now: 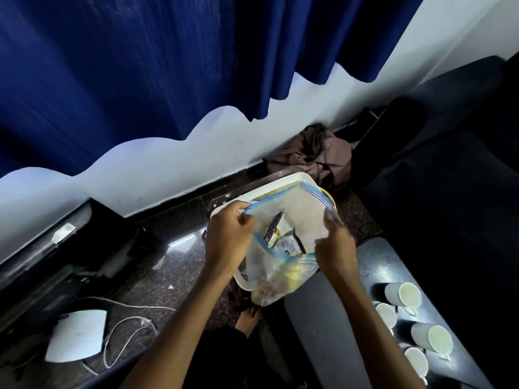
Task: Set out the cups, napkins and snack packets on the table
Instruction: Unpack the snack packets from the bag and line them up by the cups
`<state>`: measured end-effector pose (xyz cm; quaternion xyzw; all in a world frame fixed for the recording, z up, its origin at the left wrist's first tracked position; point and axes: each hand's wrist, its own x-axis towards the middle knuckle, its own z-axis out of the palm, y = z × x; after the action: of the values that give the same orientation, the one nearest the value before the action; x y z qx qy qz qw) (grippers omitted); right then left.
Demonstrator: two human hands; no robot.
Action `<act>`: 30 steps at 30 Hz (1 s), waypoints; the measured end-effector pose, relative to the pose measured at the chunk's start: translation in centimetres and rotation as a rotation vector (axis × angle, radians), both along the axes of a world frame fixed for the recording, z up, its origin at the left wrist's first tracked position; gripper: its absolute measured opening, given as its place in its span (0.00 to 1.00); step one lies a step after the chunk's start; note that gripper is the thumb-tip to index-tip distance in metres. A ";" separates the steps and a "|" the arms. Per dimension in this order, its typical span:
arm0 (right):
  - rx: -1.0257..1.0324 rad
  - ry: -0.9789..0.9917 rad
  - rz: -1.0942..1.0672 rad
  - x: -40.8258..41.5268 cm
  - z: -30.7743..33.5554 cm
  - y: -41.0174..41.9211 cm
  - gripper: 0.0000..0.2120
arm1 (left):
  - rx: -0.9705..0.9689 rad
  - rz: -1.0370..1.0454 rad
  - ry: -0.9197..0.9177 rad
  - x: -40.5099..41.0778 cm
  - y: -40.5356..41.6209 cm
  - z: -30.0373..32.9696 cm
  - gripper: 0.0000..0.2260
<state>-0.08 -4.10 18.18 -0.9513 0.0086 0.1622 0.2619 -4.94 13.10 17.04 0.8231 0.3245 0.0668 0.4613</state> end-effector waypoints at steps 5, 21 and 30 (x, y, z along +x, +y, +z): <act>0.067 -0.038 -0.054 0.7 0.6 -1.3 0.33 | 0.092 0.018 0.001 -0.8 1.8 2.2 0.12; 0.128 0.161 -0.069 1.5 -5.6 -1.4 0.21 | 0.082 -0.252 0.173 -0.2 -4.7 -0.4 0.14; 0.448 0.311 -0.248 0.9 -6.9 -0.8 0.11 | -0.148 -0.108 0.104 -0.5 -3.5 -5.1 0.10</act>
<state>0.79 -4.91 11.31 -0.8252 0.1286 0.2705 0.4788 -5.45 9.64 11.98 0.8053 0.3073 -0.0253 0.5064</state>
